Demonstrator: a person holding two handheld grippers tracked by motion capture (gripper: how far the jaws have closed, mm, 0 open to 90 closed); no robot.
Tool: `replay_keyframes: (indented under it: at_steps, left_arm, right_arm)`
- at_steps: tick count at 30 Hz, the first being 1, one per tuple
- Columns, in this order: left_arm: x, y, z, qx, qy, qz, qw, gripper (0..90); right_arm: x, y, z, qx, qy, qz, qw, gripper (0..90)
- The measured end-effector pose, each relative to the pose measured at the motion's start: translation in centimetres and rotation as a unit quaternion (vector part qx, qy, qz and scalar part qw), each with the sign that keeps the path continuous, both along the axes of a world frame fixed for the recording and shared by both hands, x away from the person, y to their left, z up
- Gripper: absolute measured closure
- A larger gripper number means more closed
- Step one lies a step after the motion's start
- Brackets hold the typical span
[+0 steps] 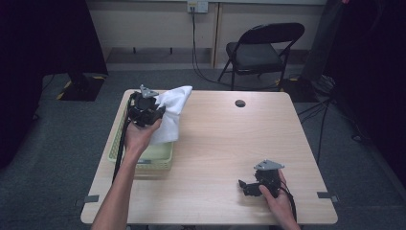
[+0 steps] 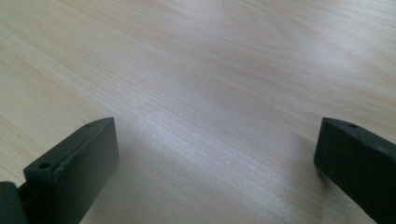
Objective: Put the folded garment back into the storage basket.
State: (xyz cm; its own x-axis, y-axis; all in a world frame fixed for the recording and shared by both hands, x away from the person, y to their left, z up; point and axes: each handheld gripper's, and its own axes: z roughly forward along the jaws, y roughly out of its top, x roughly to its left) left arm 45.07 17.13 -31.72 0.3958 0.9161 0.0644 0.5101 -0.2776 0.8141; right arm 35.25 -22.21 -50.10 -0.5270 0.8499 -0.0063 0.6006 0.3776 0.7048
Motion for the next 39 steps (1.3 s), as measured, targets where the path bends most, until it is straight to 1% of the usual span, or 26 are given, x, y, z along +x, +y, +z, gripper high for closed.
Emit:
replay_keyframes:
  at_steps: [3,6,8,9,11,13,16,20,22,24,26,28,30,33,37,39]
  left_arm:
    - [0.0,0.6,0.0,0.0,0.001,0.004,1.0,77.1]
    - [0.0,1.3,0.0,-0.01,0.0,0.011,0.9999,77.1]
    - [0.0,1.4,-0.1,-0.001,0.0,0.014,0.9999,77.1]
    - [0.0,1.5,-0.1,-0.002,-0.001,0.014,0.9999,77.1]
    - [0.0,1.9,-0.5,-0.008,0.0,0.018,0.9998,77.1]
    - [0.1,2.3,-1.0,-0.009,0.008,0.023,0.9997,77.1]
    - [0.2,2.7,-1.5,-0.002,0.014,0.03,0.9995,77.1]
    - [0.4,3.2,-1.9,-0.005,0.014,0.035,0.9993,77.1]
    - [0.5,3.5,-2.4,0.004,0.022,0.039,0.999,77.1]
    - [0.6,3.9,-2.9,0.0,0.027,0.045,0.9986,77.1]
    - [0.8,4.2,-3.3,0.001,0.032,0.05,0.9983,77.1]
    - [0.8,4.3,-3.5,0.002,0.033,0.054,0.998,77.1]
    - [0.8,4.4,-3.8,-0.003,0.033,0.055,0.9979,77.2]
    - [0.8,4.5,-4.6,0.003,0.041,0.059,0.9974,77.1]
    - [0.9,4.5,-5.1,-0.001,0.044,0.061,0.9972,77.1]
    - [1.1,4.7,-5.7,0.001,0.052,0.064,0.9966,77.1]
  right_arm:
    - [0.0,0.0,0.0,0.0,0.0,0.0,1.0,0.0]
    - [0.0,0.0,0.0,0.0,0.0,0.0,1.0,0.0]
    - [0.0,0.0,0.0,0.0,0.0,0.0,1.0,0.0]
    - [0.0,0.0,0.0,0.0,0.0,0.0,1.0,0.0]
    - [0.0,0.0,0.0,0.0,0.0,0.0,1.0,0.0]
    - [0.0,0.0,0.0,0.0,0.0,-0.001,1.0,0.0]
    - [0.0,0.0,0.0,0.0,0.0,-0.001,1.0,0.0]
    - [0.0,0.0,0.0,0.0,0.0,-0.001,1.0,0.0]
    - [0.0,0.0,0.0,0.0,0.0,0.0,1.0,0.0]
    - [0.0,0.0,0.0,0.0,0.0,-0.001,1.0,0.0]
    - [0.0,0.0,0.0,0.0,0.0,0.0,1.0,0.0]
    - [0.0,0.0,0.0,0.0,0.0,0.0,1.0,0.0]
    - [0.0,0.0,0.0,0.0,0.0,0.0,1.0,0.0]
    - [0.0,0.0,0.0,0.0,0.0,0.0,1.0,0.0]
    - [0.0,0.0,0.0,0.0,0.0,-0.001,1.0,0.0]
    - [0.0,0.0,0.0,0.0,0.0,-0.001,1.0,0.0]
